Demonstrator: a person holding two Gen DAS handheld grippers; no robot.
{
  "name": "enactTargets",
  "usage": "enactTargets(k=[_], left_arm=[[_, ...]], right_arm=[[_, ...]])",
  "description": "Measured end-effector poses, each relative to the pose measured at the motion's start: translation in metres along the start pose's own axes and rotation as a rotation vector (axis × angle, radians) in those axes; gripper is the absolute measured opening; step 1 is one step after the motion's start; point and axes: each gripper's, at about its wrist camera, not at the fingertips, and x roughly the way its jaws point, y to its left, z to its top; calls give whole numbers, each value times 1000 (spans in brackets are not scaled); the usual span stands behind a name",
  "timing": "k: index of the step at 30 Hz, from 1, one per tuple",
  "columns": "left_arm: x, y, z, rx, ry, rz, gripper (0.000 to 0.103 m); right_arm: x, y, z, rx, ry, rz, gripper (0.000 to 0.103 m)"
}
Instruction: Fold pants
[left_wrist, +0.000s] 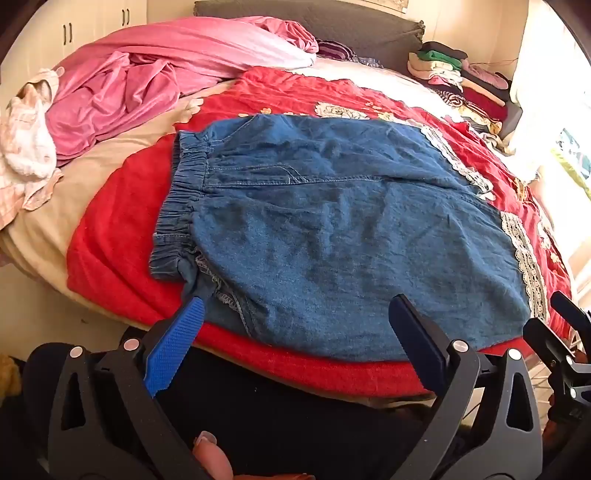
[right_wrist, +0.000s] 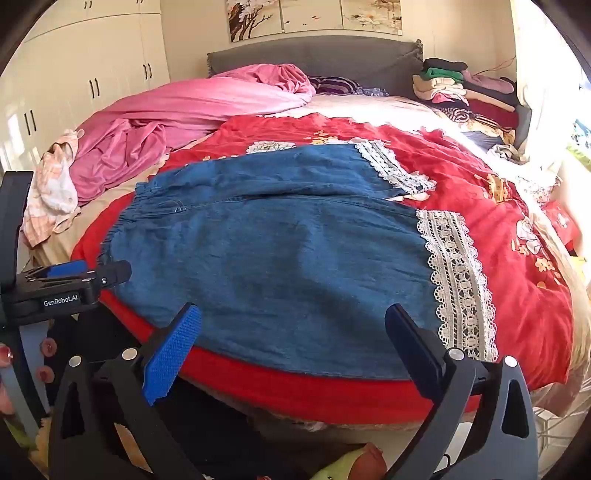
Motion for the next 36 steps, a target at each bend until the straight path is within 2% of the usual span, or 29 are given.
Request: enactTargets(k=[36], left_arm=[[-4, -9, -3, 24, -13, -32, 94]], right_arm=[[-1, 6, 2, -22, 2, 3, 99]])
